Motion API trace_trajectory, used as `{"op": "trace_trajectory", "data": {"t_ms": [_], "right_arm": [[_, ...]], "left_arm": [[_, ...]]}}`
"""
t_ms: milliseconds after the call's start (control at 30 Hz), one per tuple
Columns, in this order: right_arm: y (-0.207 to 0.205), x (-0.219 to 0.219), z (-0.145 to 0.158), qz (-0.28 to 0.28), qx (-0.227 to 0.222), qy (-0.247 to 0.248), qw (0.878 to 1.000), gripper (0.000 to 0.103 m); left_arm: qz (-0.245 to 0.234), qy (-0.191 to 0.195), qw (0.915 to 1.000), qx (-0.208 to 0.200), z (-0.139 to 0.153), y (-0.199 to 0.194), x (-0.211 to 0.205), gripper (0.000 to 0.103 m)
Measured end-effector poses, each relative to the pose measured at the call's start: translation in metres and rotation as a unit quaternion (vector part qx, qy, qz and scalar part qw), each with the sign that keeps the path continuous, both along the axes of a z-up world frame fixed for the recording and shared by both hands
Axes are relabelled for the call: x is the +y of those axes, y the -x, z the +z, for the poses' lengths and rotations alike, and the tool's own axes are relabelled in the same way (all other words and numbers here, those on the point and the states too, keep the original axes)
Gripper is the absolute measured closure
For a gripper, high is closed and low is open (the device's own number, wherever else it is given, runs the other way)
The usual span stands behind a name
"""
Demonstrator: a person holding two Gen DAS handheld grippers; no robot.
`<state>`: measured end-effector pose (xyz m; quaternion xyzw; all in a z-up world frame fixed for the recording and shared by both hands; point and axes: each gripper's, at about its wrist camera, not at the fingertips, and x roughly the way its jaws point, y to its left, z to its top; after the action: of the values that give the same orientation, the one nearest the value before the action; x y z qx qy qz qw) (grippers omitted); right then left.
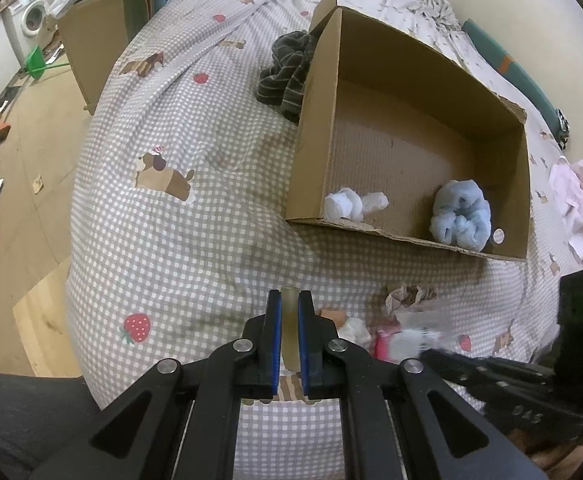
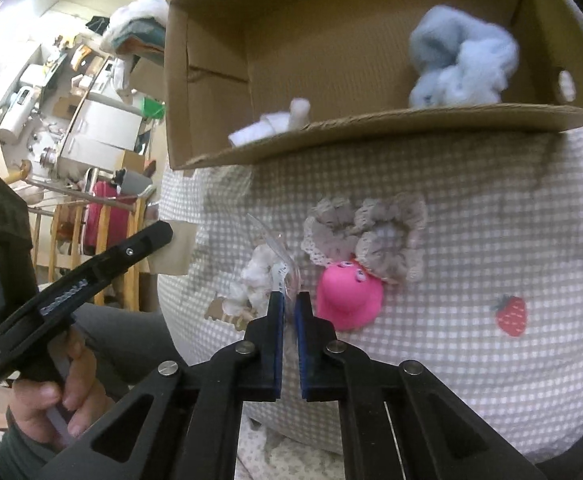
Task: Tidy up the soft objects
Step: 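Grasp the clear plastic bag beside the pink duck with the right tool, then carry the plastic bag over the box with the right tool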
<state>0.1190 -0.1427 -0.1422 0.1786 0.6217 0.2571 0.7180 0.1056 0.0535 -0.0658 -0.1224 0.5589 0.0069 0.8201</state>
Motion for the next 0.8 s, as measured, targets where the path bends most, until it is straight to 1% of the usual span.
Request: {"op": "trace_trajectory", "data": {"t_ms": [233, 300, 367, 433, 533, 567, 633, 800], "right_arm": [[0.009, -0.025, 0.014, -0.011, -0.03, -0.007, 0.999, 0.095], [0.011, -0.033, 0.019, -0.015, -0.038, -0.01, 0.999, 0.095], [0.013, -0.04, 0.025, -0.019, -0.047, -0.013, 0.999, 0.095], [0.014, -0.044, 0.032, -0.022, -0.062, -0.017, 0.998, 0.095], [0.016, -0.051, 0.048, -0.033, -0.091, -0.027, 0.995, 0.095], [0.016, -0.053, 0.055, -0.037, -0.097, -0.03, 0.994, 0.095], [0.016, -0.064, 0.069, -0.055, -0.103, -0.053, 0.992, 0.095], [0.005, -0.078, 0.098, -0.076, -0.134, -0.05, 0.987, 0.095]], "left_arm": [[-0.01, -0.013, 0.9998, -0.012, 0.005, 0.003, -0.009, 0.096], [-0.015, -0.002, 0.9997, -0.018, 0.007, 0.004, -0.01, 0.096], [-0.016, 0.0, 0.9995, -0.028, 0.012, 0.006, -0.011, 0.096], [-0.014, 0.001, 0.9989, -0.045, 0.022, 0.007, -0.01, 0.096], [-0.018, 0.016, 0.997, -0.073, 0.04, 0.008, -0.01, 0.096], [-0.022, 0.018, 0.9959, -0.086, 0.051, 0.007, -0.01, 0.096], [-0.029, 0.027, 0.9938, -0.104, 0.068, 0.003, -0.011, 0.096], [-0.054, 0.005, 0.9899, -0.131, 0.1, -0.011, -0.021, 0.096]]}}
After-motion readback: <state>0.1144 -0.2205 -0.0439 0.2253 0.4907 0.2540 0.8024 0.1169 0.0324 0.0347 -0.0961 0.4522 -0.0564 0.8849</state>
